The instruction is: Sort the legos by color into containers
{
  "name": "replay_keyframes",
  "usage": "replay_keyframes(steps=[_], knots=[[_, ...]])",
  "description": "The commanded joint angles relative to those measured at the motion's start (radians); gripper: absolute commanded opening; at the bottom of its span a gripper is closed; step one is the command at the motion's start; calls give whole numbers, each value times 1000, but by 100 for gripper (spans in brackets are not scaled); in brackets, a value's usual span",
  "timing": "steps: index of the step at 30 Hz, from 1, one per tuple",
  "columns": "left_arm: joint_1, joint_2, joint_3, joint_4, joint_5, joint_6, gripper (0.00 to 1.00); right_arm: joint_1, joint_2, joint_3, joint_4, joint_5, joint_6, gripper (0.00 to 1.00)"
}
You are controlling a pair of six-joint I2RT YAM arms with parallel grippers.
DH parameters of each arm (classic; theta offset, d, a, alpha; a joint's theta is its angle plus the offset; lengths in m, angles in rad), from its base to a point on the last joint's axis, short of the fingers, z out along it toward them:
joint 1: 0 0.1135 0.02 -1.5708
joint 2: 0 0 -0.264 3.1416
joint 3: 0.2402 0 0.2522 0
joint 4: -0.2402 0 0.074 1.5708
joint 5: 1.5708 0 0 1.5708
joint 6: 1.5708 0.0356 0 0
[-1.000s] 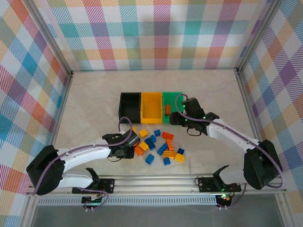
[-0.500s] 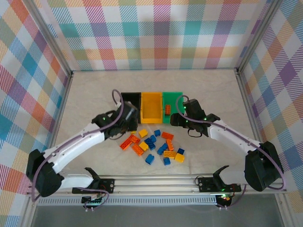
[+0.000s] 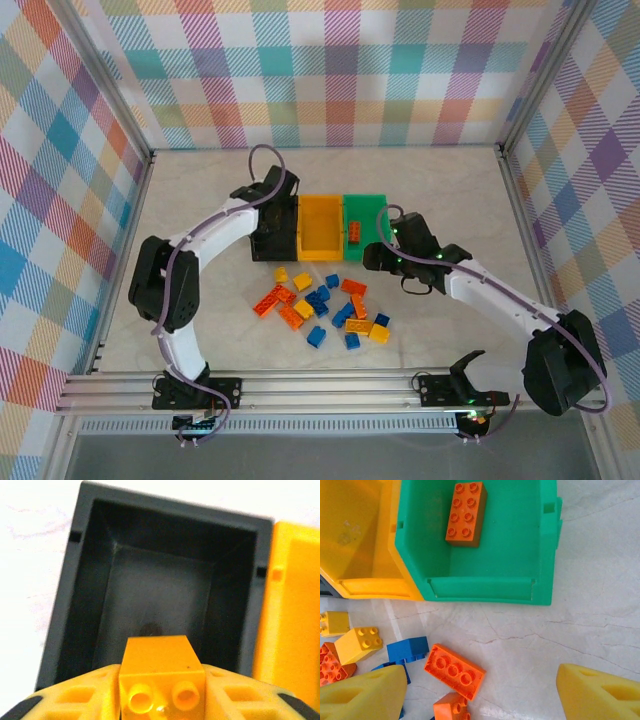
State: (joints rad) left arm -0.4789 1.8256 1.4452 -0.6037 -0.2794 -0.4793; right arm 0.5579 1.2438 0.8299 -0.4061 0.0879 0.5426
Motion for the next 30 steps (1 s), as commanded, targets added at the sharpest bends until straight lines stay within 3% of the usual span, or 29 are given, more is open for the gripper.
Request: replay_keyframes(steps=[1, 7, 9, 12, 17, 25, 30], knots=[[5, 3, 84, -37, -10, 19, 55, 2, -30, -18, -52, -29, 26, 79], [-17, -146, 24, 9, 98, -4, 83, 27, -23, -49, -66, -92, 32, 77], [-48, -234, -43, 40, 135, -10, 99, 60, -9, -62, -48, -111, 30, 76], [-123, -369, -170, 67, 150, -16, 100, 116, 36, -69, -9, -128, 33, 75], [-217, -601, -412, 71, 146, -84, 100, 187, 125, -43, 2, -115, 46, 62], [-240, -867, -651, 1, 119, -184, 100, 222, 233, -27, 1, -88, 63, 48], [-240, -901, -684, -16, 109, -198, 100, 222, 249, -22, 1, -83, 63, 49]])
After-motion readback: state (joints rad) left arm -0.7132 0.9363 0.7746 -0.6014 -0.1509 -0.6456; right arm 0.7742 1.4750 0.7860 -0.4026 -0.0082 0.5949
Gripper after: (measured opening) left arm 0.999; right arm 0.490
